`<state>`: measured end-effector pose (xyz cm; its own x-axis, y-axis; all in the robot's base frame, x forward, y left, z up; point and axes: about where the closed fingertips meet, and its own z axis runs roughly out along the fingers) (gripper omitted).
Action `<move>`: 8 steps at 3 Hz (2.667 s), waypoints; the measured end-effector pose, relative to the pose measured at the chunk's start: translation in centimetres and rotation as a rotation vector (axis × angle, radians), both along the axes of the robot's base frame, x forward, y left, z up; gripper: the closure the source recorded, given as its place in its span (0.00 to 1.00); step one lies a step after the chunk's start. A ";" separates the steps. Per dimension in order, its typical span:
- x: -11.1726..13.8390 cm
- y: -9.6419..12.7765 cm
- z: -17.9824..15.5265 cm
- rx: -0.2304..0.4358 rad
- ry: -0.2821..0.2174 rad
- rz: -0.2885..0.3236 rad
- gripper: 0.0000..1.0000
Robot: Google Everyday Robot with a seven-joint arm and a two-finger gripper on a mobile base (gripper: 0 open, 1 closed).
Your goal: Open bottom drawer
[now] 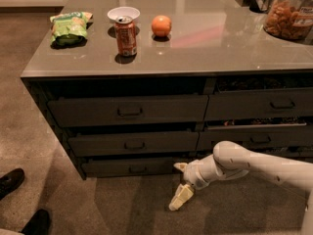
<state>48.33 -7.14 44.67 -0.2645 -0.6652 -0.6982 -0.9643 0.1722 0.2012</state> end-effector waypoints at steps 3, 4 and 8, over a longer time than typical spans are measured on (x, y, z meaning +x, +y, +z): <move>4.9 2.3 -7.4 0.083 -0.049 -0.015 0.00; 7.8 2.9 -12.3 0.129 -0.076 -0.082 0.00; 16.9 7.3 -21.6 0.275 -0.142 -0.226 0.00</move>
Offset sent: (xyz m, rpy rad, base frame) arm 0.0493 0.0256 -0.0761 0.0752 -0.0244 0.0161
